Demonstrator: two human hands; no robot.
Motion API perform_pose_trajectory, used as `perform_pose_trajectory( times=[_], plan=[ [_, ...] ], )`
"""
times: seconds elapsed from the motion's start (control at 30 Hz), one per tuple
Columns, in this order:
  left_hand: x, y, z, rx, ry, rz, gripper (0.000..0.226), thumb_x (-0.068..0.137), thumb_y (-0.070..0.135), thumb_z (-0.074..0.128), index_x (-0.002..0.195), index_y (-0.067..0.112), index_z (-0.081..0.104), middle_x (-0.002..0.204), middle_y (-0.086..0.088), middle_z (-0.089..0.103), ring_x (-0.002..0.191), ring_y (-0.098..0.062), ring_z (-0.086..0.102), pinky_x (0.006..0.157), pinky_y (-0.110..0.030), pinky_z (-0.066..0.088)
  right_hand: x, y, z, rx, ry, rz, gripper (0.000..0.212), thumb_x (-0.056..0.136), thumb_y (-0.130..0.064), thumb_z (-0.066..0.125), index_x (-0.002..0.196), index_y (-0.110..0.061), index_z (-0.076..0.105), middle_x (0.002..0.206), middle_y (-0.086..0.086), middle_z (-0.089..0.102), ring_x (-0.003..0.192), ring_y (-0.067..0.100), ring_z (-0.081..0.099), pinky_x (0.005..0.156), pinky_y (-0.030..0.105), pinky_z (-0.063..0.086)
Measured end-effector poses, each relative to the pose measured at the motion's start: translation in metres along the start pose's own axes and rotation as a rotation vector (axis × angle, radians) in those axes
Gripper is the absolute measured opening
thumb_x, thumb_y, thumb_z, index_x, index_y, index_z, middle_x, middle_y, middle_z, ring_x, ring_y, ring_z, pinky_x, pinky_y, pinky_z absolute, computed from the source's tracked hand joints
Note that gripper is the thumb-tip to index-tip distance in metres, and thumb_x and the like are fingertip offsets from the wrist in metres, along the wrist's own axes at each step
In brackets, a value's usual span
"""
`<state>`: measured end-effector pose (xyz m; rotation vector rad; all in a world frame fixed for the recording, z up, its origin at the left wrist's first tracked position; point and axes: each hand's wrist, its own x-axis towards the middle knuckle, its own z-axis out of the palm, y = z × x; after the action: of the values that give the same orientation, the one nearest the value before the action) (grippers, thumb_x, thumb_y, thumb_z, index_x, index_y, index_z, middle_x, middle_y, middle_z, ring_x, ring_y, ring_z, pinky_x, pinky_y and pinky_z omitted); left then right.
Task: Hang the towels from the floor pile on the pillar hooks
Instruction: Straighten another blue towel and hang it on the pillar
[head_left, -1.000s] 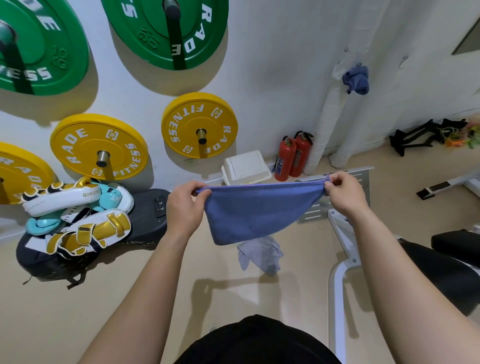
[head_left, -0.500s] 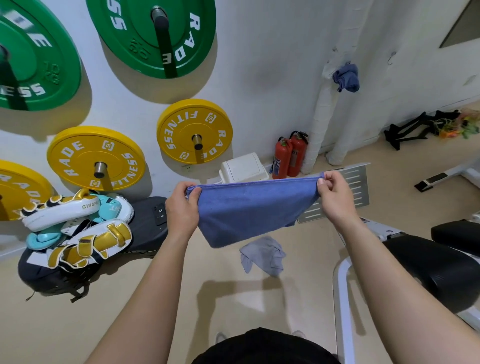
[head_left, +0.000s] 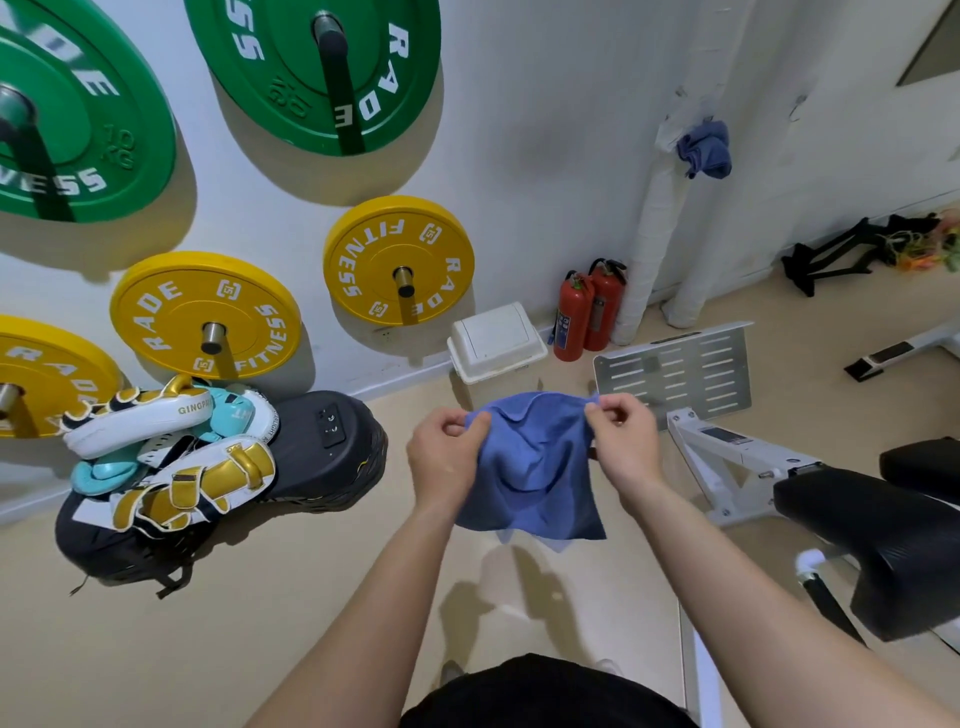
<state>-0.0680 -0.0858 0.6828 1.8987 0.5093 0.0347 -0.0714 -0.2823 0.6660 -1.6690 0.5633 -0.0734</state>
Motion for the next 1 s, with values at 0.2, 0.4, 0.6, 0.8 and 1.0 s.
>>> perform_pose_trajectory(
  times=[0.2, 0.4, 0.6, 0.8, 1.0],
  plan=[
    [-0.017, -0.002, 0.02, -0.105, -0.203, 0.023, 0.007, 0.082, 0.035, 0.073, 0.078, 0.03, 0.076, 0.075, 0.007, 0.074, 0.078, -0.016, 0.072, 0.079, -0.046, 0.061, -0.029, -0.007, 0.021, -0.01, -0.18, -0.078, 0.012, 0.09, -0.013, 0.069, 0.082, -0.022, 0.069, 0.069, -0.012, 0.068, 0.071, 0.01, 0.065, 0.079, 0.046, 0.059],
    [-0.017, 0.006, 0.02, -0.093, -0.273, 0.102, 0.015, 0.082, 0.032, 0.071, 0.093, 0.03, 0.08, 0.085, 0.007, 0.077, 0.086, -0.015, 0.073, 0.084, -0.045, 0.06, -0.038, -0.021, 0.022, 0.063, -0.236, -0.097, 0.005, 0.09, -0.007, 0.07, 0.089, -0.011, 0.072, 0.067, -0.003, 0.073, 0.062, 0.007, 0.068, 0.066, 0.029, 0.059],
    [-0.017, 0.015, 0.021, -0.083, -0.242, 0.099, 0.011, 0.083, 0.02, 0.077, 0.092, 0.024, 0.08, 0.078, 0.005, 0.077, 0.081, -0.014, 0.075, 0.085, -0.042, 0.06, -0.029, -0.026, 0.021, 0.095, -0.249, -0.083, 0.005, 0.09, -0.009, 0.071, 0.093, -0.012, 0.073, 0.078, 0.005, 0.077, 0.077, 0.019, 0.075, 0.081, 0.044, 0.061],
    [-0.016, 0.021, 0.018, -0.013, -0.249, 0.155, 0.017, 0.088, 0.018, 0.071, 0.101, 0.024, 0.08, 0.081, 0.009, 0.077, 0.085, -0.009, 0.073, 0.089, -0.037, 0.058, -0.024, -0.029, 0.022, 0.106, -0.284, -0.094, 0.01, 0.09, -0.009, 0.071, 0.099, -0.009, 0.073, 0.081, 0.007, 0.077, 0.08, 0.021, 0.075, 0.081, 0.041, 0.061],
    [-0.015, 0.021, 0.011, -0.043, -0.376, 0.166, 0.038, 0.087, 0.002, 0.059, 0.113, 0.023, 0.075, 0.102, 0.005, 0.077, 0.096, -0.011, 0.071, 0.093, -0.037, 0.057, -0.02, -0.039, 0.018, 0.046, -0.344, -0.135, 0.021, 0.082, 0.0, 0.076, 0.1, -0.004, 0.066, 0.081, 0.01, 0.076, 0.073, 0.012, 0.073, 0.066, 0.021, 0.054]
  ],
)
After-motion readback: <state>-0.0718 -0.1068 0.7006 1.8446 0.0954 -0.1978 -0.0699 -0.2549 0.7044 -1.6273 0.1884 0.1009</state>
